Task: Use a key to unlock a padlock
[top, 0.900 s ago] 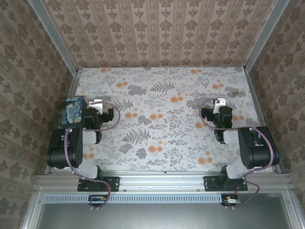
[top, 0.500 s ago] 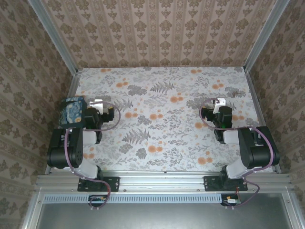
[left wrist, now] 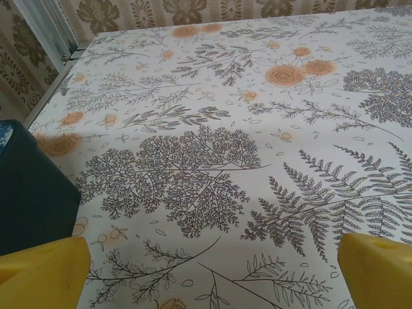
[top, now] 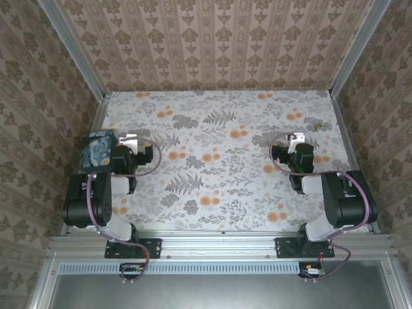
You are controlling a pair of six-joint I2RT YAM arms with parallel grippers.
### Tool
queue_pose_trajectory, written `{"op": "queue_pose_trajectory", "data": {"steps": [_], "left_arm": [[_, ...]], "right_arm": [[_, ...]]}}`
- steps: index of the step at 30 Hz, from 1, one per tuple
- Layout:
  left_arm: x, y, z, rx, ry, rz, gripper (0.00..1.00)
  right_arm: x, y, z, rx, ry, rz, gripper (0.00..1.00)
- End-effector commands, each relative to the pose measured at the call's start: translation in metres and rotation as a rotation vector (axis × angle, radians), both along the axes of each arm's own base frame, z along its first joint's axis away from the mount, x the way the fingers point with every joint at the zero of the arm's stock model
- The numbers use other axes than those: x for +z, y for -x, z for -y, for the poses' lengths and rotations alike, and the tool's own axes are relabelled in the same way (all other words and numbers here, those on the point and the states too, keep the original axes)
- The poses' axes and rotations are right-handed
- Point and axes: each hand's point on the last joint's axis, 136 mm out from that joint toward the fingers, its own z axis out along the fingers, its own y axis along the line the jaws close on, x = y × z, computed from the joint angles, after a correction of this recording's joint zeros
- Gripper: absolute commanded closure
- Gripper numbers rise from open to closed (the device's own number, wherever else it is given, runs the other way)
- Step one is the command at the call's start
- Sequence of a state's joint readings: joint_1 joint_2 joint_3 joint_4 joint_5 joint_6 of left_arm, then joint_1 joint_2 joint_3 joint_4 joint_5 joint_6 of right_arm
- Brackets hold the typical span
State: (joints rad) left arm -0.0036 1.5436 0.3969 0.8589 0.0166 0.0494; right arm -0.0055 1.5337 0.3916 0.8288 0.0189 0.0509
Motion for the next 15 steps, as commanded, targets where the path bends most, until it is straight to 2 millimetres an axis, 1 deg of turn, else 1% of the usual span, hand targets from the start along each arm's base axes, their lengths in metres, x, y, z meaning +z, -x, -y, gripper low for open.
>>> {"op": "queue_pose_trajectory", "data": {"steps": [1, 2, 5, 6, 7, 8, 9, 10, 11, 12, 13, 15], "left_arm": [[0.005, -0.003, 0.001, -0.014, 0.01, 0.013, 0.0], [0.005, -0.003, 0.001, -0.013, 0.011, 0.013, 0.0], [0.005, -0.003, 0.001, -0.014, 0.016, 0.013, 0.0], [0.008, -0.003, 0.0, -0.018, 0.021, 0.022, 0.0], [0.012, -0.004, -0.005, 0.009, 0.029, 0.01, 0.0], [0.018, -0.007, -0.01, 0.042, 0.03, -0.009, 0.0], [0.024, -0.01, -0.019, 0.093, 0.022, -0.064, 0.0], [0.032, -0.012, -0.026, 0.144, 0.008, -0.113, 0.0], [0.043, -0.015, -0.029, 0.163, 0.003, -0.145, 0.0], [0.051, -0.017, -0.029, 0.171, -0.01, -0.185, 0.0], [0.058, -0.02, -0.029, 0.189, -0.018, -0.217, 0.0], [0.07, -0.022, -0.021, 0.186, -0.023, -0.296, 0.0]], "right_arm": [[0.014, -0.007, -0.001, 0.005, 0.013, 0.046, 0.0], [0.014, -0.007, 0.001, -0.009, 0.014, 0.038, 0.0], [0.021, -0.008, 0.01, -0.065, 0.014, 0.036, 0.0], [0.026, -0.008, 0.015, -0.097, 0.015, 0.028, 0.0], [0.033, -0.008, 0.019, -0.122, 0.017, 0.015, 0.0], [0.038, -0.008, 0.023, -0.145, 0.018, -0.004, 0.0], [0.043, -0.009, 0.029, -0.189, 0.014, -0.035, 0.0], [0.056, -0.007, 0.035, -0.226, -0.003, -0.06, 0.0], [0.061, -0.006, 0.038, -0.247, -0.015, -0.084, 0.01], [0.06, -0.001, 0.045, -0.285, -0.041, -0.143, 0.02], [0.064, 0.0, 0.051, -0.323, -0.075, -0.178, 0.04], [0.066, 0.001, 0.069, -0.406, -0.163, -0.256, 0.09]]}}
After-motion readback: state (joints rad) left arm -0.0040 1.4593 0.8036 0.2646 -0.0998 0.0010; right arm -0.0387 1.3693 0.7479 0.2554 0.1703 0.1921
